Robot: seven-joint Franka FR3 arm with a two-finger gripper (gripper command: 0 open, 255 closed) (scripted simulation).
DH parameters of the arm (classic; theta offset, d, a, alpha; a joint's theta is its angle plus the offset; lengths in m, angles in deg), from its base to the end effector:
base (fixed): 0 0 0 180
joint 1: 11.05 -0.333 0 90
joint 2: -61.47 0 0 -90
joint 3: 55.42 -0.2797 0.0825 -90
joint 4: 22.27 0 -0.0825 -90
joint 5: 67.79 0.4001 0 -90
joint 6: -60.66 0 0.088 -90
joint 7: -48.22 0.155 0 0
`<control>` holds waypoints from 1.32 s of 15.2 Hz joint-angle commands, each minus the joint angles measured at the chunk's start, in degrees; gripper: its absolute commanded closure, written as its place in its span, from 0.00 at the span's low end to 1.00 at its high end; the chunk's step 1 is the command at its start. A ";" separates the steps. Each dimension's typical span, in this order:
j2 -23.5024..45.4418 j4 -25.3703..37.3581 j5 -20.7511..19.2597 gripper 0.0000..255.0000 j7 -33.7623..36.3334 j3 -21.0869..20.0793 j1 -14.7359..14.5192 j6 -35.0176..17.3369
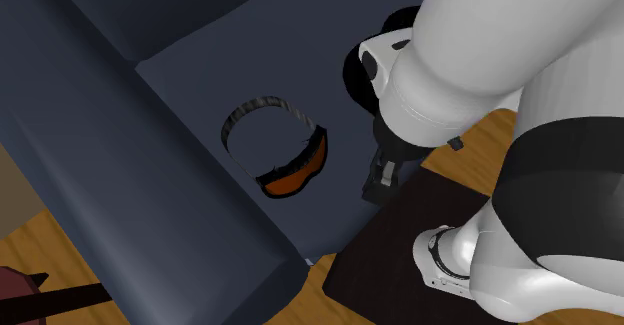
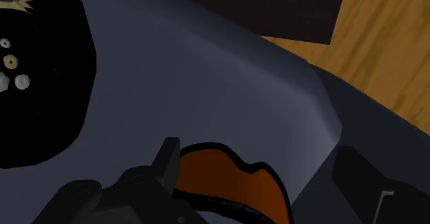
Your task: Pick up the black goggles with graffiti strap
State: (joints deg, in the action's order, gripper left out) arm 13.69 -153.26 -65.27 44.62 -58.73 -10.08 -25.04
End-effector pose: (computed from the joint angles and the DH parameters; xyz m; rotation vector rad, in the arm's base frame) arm 0.3302 0.0240 0.5596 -3.1376 -0.1411 -0.0668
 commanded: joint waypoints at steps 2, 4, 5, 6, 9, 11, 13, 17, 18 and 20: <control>1.93 0.39 -0.39 0.00 -0.63 0.46 0.19 -1.21; 5.90 1.40 -1.12 0.00 -1.85 1.34 0.56 -3.51; 7.93 2.02 -1.45 0.00 -2.44 1.77 0.73 -4.60; 9.99 2.72 -1.76 0.00 -3.02 2.18 0.89 -5.64; 16.32 5.25 -2.54 0.00 -4.71 3.37 1.35 -8.49; 20.64 7.31 -2.95 0.00 -5.79 4.12 1.61 -10.12; 25.03 9.66 -3.26 0.00 -6.86 4.83 1.86 -11.54; 33.97 15.25 -3.59 0.00 -8.95 6.09 2.36 -13.65; 36.24 16.84 -3.62 0.00 -9.46 6.37 2.49 -14.03; 40.82 20.25 -3.60 0.00 -10.48 6.87 2.78 -14.58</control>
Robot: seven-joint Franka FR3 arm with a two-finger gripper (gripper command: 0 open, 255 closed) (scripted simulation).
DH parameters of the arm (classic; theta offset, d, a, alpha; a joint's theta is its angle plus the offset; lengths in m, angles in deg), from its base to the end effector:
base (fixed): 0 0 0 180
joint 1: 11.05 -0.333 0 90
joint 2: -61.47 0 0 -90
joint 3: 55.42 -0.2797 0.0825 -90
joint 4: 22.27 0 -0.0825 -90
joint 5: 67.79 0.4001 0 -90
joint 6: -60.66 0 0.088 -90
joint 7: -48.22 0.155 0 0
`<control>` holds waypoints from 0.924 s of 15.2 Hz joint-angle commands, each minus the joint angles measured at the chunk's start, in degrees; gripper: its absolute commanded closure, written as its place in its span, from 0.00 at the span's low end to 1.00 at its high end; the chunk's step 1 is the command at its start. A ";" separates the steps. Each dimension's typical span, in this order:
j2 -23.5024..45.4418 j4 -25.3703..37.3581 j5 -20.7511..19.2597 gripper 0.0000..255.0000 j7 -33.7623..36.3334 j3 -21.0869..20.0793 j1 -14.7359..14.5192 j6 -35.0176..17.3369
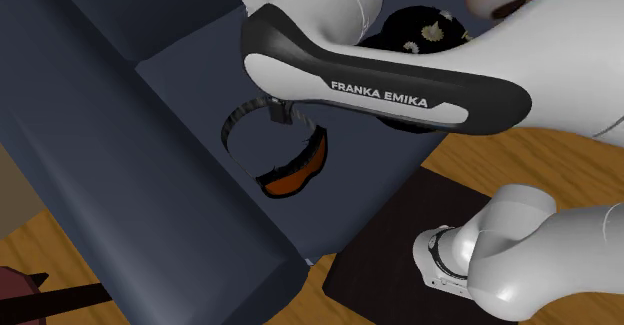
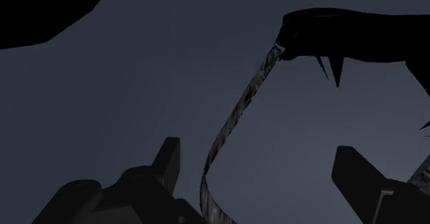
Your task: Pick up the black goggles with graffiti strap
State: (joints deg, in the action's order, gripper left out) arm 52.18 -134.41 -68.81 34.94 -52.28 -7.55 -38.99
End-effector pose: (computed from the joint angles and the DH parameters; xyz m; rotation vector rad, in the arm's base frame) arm 0.5201 -0.0637 0.4540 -3.1335 -0.1888 0.0890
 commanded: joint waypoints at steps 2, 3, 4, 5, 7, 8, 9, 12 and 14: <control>6.97 5.15 0.03 0.00 -1.80 0.87 0.57 -0.91; 9.32 7.15 0.10 0.00 -2.29 1.08 0.74 -0.95; 10.25 7.96 0.13 0.00 -2.48 1.15 0.81 -0.95; 10.31 7.26 0.13 0.00 -2.47 1.14 0.82 -1.71; 10.46 5.90 0.14 0.00 -2.46 1.15 0.83 -3.22; 10.55 5.24 0.14 0.00 -2.45 1.15 0.83 -3.97; 10.66 4.59 0.15 0.00 -2.45 1.15 0.83 -4.72; 10.97 2.97 0.17 0.00 -2.44 1.15 0.84 -6.65; 11.00 2.94 0.17 1.00 -2.44 1.15 0.84 -6.71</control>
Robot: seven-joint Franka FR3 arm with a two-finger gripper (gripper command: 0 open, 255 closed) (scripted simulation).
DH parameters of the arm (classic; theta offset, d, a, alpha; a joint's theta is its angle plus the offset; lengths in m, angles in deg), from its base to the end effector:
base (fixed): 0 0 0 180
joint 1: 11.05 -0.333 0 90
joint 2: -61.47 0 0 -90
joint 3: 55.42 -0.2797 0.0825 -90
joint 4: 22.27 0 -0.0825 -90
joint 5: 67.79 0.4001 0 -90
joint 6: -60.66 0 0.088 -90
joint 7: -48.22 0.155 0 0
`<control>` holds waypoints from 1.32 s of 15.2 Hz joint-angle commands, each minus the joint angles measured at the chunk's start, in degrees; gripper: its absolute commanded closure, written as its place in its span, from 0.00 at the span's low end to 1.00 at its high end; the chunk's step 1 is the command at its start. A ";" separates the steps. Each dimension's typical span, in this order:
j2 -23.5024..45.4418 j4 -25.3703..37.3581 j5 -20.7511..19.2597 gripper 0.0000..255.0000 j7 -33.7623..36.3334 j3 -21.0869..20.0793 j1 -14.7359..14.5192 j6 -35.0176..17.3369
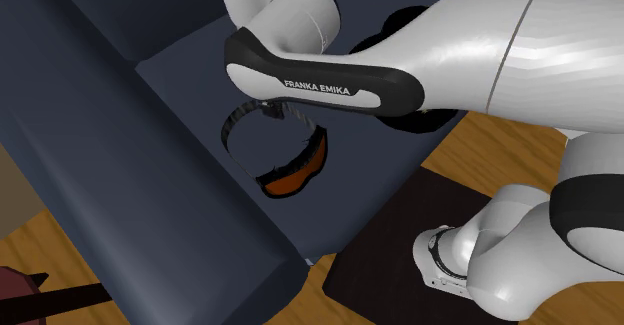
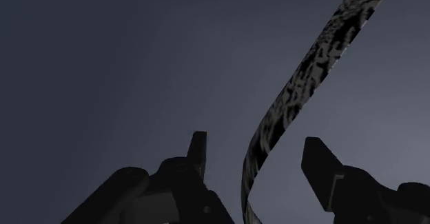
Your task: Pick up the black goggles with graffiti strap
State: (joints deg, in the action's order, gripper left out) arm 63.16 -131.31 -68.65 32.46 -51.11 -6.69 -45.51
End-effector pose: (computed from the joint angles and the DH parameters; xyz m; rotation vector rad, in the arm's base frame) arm 0.5627 -0.0876 0.3842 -3.1318 -0.2014 0.1275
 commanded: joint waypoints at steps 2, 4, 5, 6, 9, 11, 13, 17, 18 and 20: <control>0.04 -0.07 0.01 1.00 0.03 -0.01 -0.01 -0.13; 0.05 -0.07 0.01 1.00 0.03 -0.02 -0.02 -0.13; 0.06 -0.06 0.01 1.00 0.04 -0.02 -0.02 -0.13; 0.05 -0.06 0.01 1.00 0.03 -0.02 -0.02 -0.13; 0.01 -0.11 0.00 1.00 0.04 -0.02 -0.02 -0.14; -0.27 1.11 -0.01 1.00 0.04 -0.02 -0.03 1.36; -0.47 2.41 -0.02 1.00 0.02 -0.02 -0.03 2.86; -0.74 5.16 -0.03 1.00 0.00 -0.03 -0.04 5.89; -0.78 5.89 -0.03 1.00 -0.01 -0.03 -0.04 6.65; -0.82 7.38 -0.03 1.00 -0.03 -0.03 -0.04 8.18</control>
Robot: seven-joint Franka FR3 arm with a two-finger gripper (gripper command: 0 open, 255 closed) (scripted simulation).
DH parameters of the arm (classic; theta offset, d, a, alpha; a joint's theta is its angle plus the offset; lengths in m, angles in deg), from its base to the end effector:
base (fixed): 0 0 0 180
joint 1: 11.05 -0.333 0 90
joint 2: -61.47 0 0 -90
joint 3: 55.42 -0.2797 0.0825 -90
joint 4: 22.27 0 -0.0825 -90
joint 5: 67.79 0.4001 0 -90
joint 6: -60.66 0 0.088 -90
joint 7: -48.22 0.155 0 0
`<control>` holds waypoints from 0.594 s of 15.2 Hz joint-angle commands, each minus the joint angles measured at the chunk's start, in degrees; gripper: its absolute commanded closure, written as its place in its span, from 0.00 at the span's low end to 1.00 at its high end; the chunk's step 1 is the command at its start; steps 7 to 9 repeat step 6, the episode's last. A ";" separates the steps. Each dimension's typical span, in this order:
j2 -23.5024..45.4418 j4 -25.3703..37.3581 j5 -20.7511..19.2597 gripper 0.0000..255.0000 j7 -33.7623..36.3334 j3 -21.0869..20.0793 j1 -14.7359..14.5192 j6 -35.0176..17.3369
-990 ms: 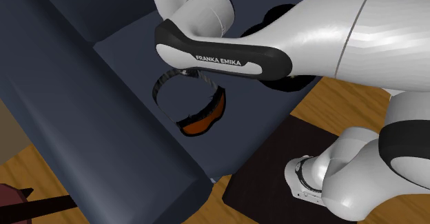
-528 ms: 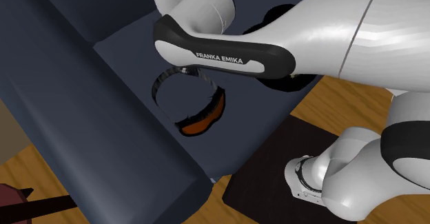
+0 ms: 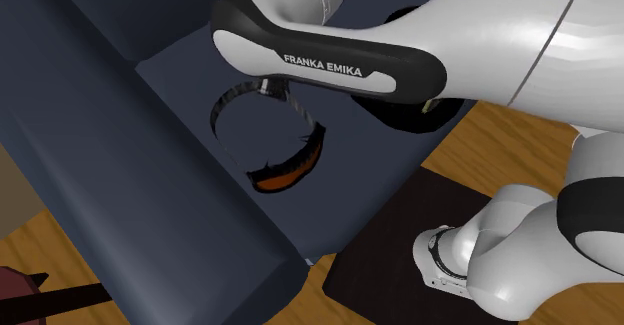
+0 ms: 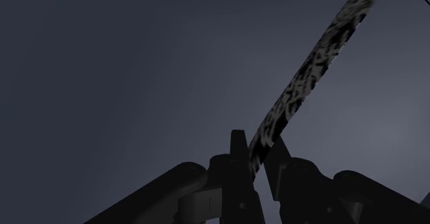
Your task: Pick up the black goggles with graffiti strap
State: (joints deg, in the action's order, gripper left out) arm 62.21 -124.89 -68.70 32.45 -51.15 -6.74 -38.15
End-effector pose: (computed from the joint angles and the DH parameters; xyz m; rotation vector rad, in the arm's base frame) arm 0.5632 -0.0871 0.4380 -3.1320 -0.2015 0.1273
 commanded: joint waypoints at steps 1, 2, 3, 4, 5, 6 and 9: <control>0.13 1.73 0.02 1.00 -0.04 0.01 0.01 1.60; 0.14 2.52 0.02 1.00 -0.05 0.01 0.01 2.37; 0.17 3.32 0.03 1.00 -0.06 0.01 0.01 3.15; 0.21 4.14 0.03 1.00 -0.08 0.01 0.01 3.93; 0.20 4.25 0.03 1.00 -0.08 0.01 0.01 4.04; 0.21 4.26 0.03 1.00 -0.08 0.01 0.01 4.05; 0.21 4.26 0.03 1.00 -0.08 0.01 0.01 4.05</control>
